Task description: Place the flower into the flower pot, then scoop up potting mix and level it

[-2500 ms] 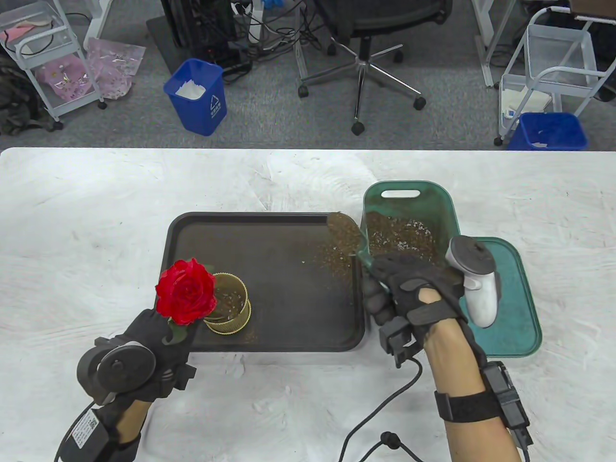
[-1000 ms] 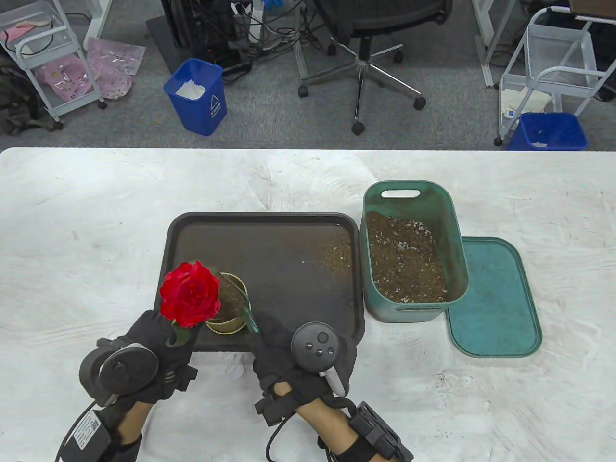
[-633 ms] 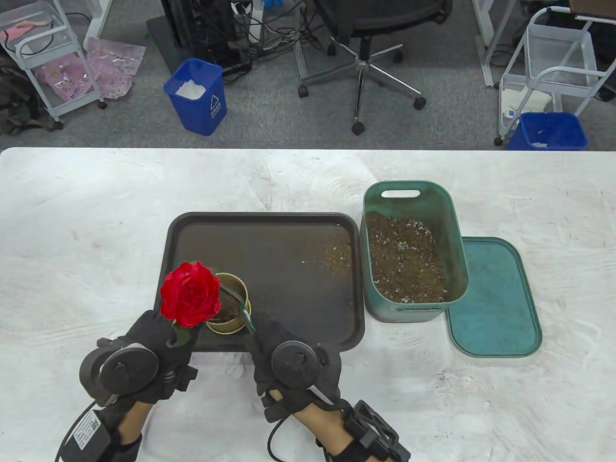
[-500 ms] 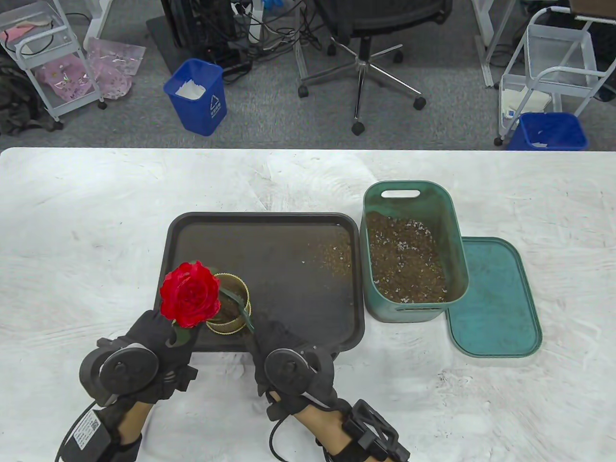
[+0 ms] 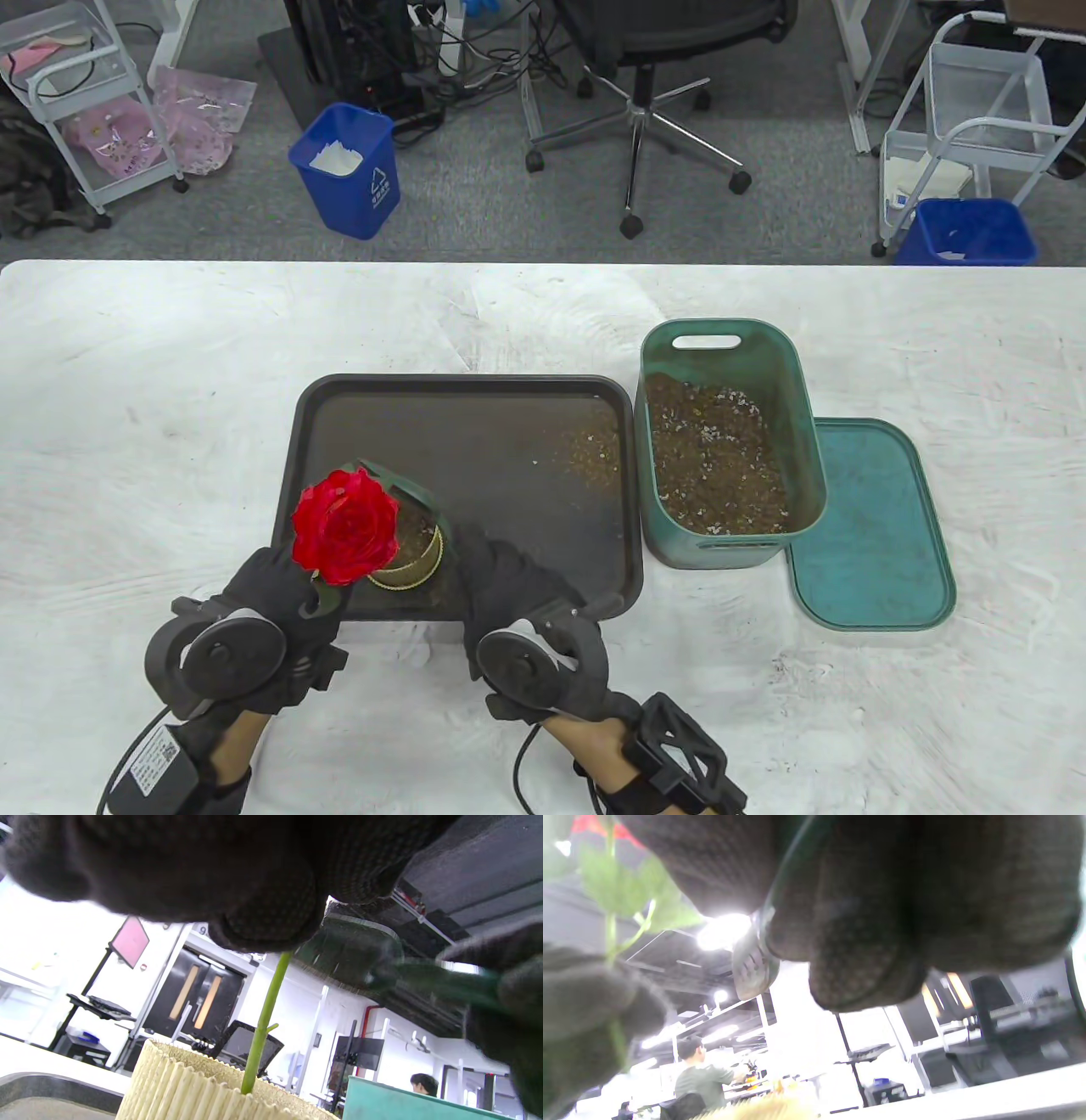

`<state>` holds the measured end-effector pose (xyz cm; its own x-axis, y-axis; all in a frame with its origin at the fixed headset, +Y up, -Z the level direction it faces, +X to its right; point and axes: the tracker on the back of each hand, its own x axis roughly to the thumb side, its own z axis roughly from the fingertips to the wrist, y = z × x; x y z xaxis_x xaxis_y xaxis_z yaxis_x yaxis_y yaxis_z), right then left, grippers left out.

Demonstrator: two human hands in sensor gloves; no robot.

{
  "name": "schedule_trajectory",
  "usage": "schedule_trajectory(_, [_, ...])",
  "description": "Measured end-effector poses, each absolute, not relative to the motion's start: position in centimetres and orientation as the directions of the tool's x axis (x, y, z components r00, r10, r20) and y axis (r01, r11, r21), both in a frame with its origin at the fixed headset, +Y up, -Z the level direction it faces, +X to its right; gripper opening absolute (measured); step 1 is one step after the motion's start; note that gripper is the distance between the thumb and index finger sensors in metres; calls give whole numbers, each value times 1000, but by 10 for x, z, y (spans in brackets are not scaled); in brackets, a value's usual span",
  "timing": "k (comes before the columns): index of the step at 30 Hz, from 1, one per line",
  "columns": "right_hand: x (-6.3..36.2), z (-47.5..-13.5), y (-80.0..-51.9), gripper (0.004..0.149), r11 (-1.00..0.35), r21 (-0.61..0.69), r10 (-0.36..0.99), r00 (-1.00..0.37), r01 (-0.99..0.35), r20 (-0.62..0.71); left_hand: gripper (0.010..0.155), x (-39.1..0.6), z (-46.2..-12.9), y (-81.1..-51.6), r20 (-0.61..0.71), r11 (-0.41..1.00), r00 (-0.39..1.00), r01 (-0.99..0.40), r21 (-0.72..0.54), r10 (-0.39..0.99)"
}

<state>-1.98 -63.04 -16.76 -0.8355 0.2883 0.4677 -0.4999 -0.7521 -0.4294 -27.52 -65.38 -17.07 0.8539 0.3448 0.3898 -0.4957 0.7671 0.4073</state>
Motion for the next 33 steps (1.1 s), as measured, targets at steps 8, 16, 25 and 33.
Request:
schedule_trajectory(8, [44, -200, -503, 52, -771, -597, 71, -961, -222, 266, 43, -272, -169, -653, 398, 773, 857, -485, 409, 327])
schedule_trajectory(16, [118, -280, -481, 52, -937, -338, 129, -987, -90, -93, 43, -273, -170, -653, 391, 773, 859, -484, 410, 330])
schedule_trajectory(25, [140, -374, -581, 51, -867, 415, -405, -876, 276, -262, 43, -273, -170, -652, 393, 776, 860, -481, 408, 325])
schedule_trajectory(33, [161, -391, -627, 52, -780, 570, -480, -832, 259, -278, 43, -273, -169, -652, 398, 780, 860, -477, 404, 319])
